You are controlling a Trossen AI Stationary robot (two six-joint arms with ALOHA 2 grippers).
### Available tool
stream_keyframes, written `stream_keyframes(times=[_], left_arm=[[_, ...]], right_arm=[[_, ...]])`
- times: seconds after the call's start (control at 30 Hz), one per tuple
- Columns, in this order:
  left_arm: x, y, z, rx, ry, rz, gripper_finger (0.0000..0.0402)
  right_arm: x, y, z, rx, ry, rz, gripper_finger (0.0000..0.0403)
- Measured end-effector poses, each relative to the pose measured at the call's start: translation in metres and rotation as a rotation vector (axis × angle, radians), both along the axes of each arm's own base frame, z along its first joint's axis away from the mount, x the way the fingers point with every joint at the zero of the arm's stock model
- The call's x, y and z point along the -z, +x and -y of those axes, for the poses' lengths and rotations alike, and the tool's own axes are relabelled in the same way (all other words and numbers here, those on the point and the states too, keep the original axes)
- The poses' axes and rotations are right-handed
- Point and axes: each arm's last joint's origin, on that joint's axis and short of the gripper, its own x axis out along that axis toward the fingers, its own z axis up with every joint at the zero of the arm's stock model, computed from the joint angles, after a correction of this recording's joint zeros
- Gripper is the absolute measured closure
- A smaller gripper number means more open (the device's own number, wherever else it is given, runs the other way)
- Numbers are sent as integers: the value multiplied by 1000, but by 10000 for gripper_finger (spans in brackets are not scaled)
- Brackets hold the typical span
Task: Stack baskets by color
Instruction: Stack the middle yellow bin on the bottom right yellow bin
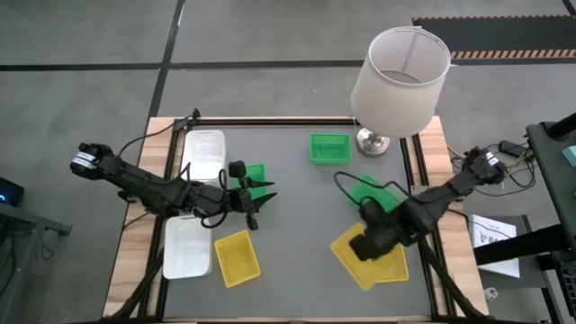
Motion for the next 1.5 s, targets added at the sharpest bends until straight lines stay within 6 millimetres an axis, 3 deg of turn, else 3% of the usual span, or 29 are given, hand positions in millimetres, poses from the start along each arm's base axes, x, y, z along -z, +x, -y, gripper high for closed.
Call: stream_keyframes(times=[0.2,0.53,1.0,1.5], left_arm=[[0,0,0,-1,-1,1,285],[0,0,0,-1,-2,1,285],[0,0,0,-6,-1,1,285],[0,0,0,-7,-1,1,285]], right_arm=[[2,-32,-13,120,-4,-53,391],[33,-70,-16,257,-71,-97,391],[69,-73,-13,264,-103,-120,386],[71,-76,-12,246,-90,-171,319]])
